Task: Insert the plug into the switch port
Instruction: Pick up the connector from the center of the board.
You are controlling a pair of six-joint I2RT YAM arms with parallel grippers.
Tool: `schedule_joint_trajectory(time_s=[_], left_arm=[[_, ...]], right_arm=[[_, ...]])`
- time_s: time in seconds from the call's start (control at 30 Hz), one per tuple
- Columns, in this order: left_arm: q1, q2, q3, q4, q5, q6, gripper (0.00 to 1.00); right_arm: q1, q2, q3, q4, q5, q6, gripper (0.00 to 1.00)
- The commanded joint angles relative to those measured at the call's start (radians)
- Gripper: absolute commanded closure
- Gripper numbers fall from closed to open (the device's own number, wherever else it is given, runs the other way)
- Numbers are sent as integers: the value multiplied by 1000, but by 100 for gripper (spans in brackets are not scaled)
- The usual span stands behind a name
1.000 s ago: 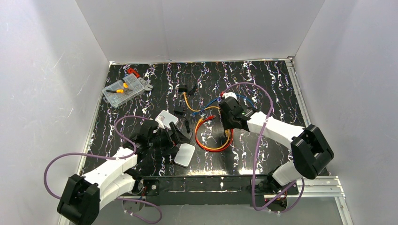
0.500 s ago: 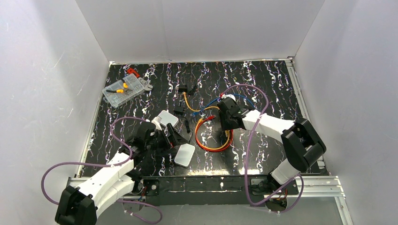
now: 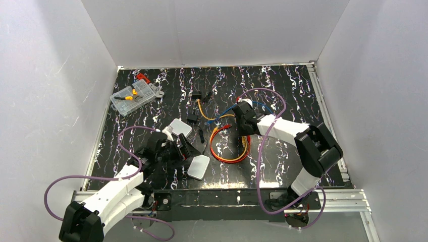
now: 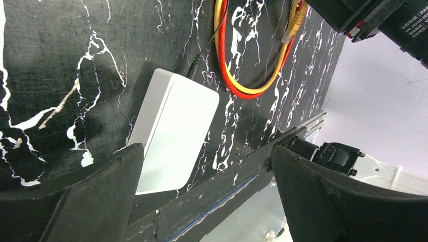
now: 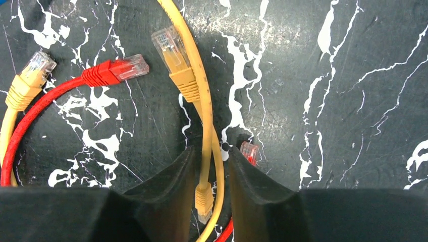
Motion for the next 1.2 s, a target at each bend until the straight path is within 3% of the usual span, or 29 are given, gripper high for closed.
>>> schedule_joint_trajectory(time_s=[0.0,0.13,0.3,0.9,1.17], left_arm=[[-2,-11,-2,-32,-16,23,2],[-2,-19,-6,-33,-19,23,2],[-2,-27,3,-51,-22,30,2],[-1,-103,46,-166,-59,61,2],[0,-170,134,-313,-117,123,2]], right_arm=[[-7,20,44,38,5,14,68],[-8,31,46,41,-1,13,75],[-10,23,45,39,-6,16,99],[-10,-221,92,46,137,17,99],[-10,-431,42,120,111,41,99]])
